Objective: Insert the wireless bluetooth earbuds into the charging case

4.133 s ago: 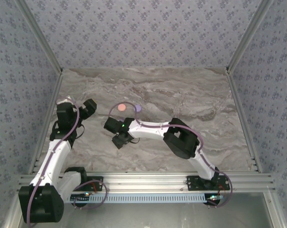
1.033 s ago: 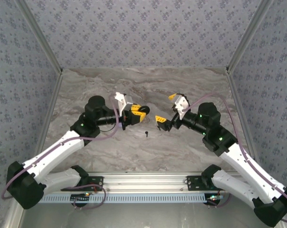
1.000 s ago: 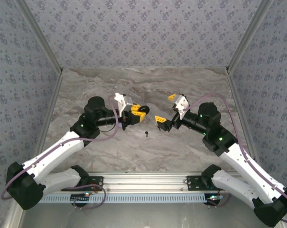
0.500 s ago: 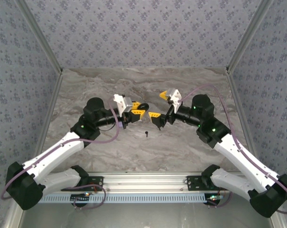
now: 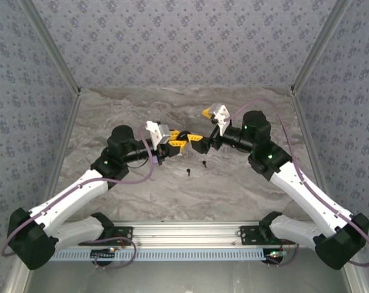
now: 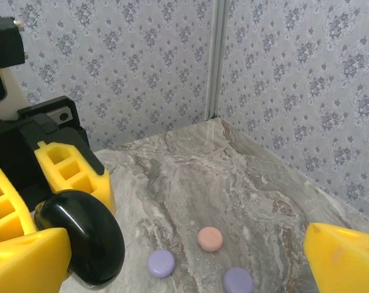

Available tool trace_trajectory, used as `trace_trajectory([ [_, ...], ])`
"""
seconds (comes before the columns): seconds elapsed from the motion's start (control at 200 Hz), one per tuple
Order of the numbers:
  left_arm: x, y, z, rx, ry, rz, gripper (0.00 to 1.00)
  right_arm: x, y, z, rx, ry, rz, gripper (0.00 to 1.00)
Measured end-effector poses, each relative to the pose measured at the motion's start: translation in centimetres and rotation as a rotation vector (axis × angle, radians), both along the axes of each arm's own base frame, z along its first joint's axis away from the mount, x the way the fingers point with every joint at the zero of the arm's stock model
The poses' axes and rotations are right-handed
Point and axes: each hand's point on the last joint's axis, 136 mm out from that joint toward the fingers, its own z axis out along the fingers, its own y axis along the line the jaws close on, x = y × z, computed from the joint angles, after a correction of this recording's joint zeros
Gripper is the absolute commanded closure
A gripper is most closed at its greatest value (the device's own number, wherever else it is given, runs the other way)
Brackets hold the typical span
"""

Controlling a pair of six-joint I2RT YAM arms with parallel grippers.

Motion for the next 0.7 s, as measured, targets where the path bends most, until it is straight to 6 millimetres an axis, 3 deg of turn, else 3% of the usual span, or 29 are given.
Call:
trace_trajectory([
  [0.265,0.0,0.0,0.0,0.001,0.000,0.000,1.00,1.4,-0.3,0.8,0.000,0.002,-0.025,0.00],
  [0.7,-0.1,-0.1,-0.1,0.002,0.002,-0.003,1.00,1.5,-0.5,0.6,-0.008,0.021,-0.016,0.00],
])
